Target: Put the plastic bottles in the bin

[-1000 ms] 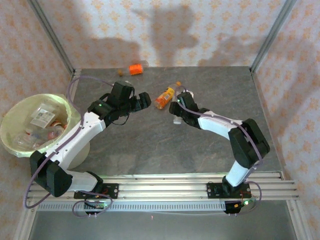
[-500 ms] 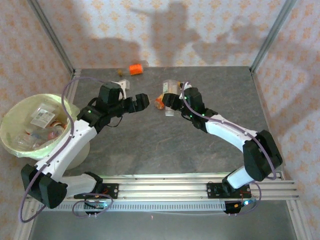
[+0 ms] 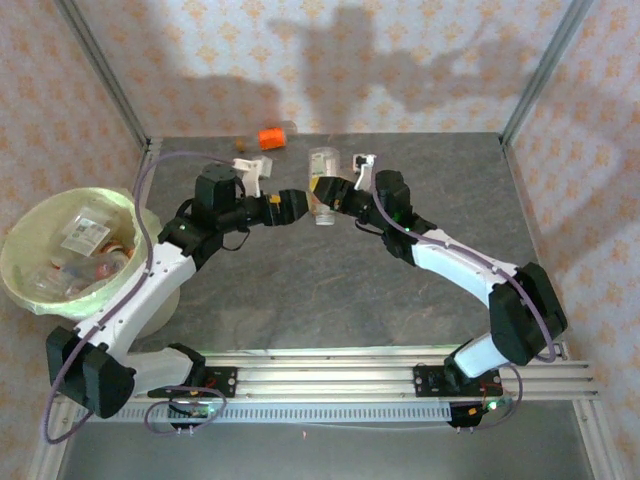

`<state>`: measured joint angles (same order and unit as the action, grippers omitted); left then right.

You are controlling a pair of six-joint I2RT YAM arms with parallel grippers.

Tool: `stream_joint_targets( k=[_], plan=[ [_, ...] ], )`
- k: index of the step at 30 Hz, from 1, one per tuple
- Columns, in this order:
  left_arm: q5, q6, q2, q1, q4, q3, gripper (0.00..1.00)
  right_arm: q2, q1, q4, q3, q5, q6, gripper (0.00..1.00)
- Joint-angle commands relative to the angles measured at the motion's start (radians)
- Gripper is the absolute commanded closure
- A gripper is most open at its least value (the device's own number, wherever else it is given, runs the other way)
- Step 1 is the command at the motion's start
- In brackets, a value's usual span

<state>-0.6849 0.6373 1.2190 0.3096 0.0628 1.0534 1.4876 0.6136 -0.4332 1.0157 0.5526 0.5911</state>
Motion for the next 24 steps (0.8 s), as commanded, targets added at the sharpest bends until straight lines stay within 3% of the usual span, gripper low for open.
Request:
stream_joint_targets(
  k=[1, 3, 6, 12, 19, 21, 24],
  plan=[
    [-0.077, 0.139, 0.032, -0.019, -0.129, 0.081, 0.0, -0.024, 0.024, -0.075, 0.039, 0.081, -0.11, 0.61],
    [0.004, 0.019, 0.044, 0.012, 0.081, 0.173, 0.0, -0.026, 0.039, -0.038, 0.055, 0.074, -0.168, 0.61],
    [0.106, -0.073, 0.047, 0.042, 0.235, 0.237, 0.0, -0.016, 0.066, 0.083, 0.104, 0.031, -0.288, 0.6],
    [0.356, -0.095, 0.1, 0.068, 0.457, 0.32, 0.0, 0.008, 0.104, 0.191, 0.179, -0.018, -0.431, 0.6],
    [0.339, -0.097, 0.173, 0.096, 0.486, 0.376, 0.01, 0.033, 0.141, 0.326, 0.257, -0.032, -0.554, 0.6],
    [0.357, -0.124, 0.186, 0.103, 0.505, 0.394, 0.06, 0.037, 0.153, 0.351, 0.269, -0.054, -0.582, 0.6],
    [0.357, -0.11, 0.18, 0.103, 0.474, 0.376, 0.22, 0.04, 0.155, 0.356, 0.27, -0.06, -0.585, 0.6]
  ],
)
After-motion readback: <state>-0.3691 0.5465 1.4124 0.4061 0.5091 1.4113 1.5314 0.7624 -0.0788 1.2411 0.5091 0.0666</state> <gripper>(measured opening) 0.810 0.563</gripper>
